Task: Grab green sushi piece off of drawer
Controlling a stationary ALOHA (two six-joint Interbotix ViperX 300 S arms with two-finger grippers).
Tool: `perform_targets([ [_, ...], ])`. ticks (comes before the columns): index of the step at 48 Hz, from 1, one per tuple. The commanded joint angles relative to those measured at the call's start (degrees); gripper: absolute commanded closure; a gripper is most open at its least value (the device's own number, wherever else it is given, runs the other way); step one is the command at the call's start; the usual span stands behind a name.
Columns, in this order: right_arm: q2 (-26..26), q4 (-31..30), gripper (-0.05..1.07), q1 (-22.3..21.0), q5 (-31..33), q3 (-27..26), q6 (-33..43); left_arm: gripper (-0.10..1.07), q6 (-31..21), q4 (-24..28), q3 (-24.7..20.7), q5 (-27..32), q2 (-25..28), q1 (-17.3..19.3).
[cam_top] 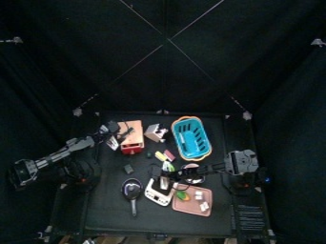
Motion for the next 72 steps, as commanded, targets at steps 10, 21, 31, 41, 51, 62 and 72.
perform_targets([
  [10, -2.9, -0.2, 0.28, 0.0, 0.0, -0.8, -0.1, 0.06, -0.2, 0.4, -0.3, -1.2, 1.4, 0.8],
  [21, -2.9, -0.2, 0.28, 0.0, 0.1, -0.8, -0.1, 0.06, -0.2, 0.4, 1.0, -2.6, 2.4, 1.2],
  [31, -2.8, -0.2, 0.28, 0.0, 0.0, -0.9, -0.1, 0.07, -0.3, 0.4, 1.6, -4.7, 3.3, 1.5],
  [41, -2.9, -0.2, 0.28, 0.0, 0.1, -0.8, -0.1, 0.12, -0.3, 0.3, 1.7, -5.0, 5.0, 1.7],
  [51, -2.9, -0.1, 0.28, 0.0, 0.1, -0.7, -0.1, 0.21, -0.3, 0.4, 1.6, -5.1, 5.5, 1.7],
  [62, -2.9, -0.2, 0.28, 0.0, 0.1, -0.6, -0.1, 0.3, -0.3, 0.4, 1.8, -5.2, 5.5, 1.7],
  [72, -2.9, -0.1, 0.28, 0.0, 0.1, -0.6, 0.0, 0.38, -0.3, 0.2, 1.9, -4.9, 5.4, 1.5],
])
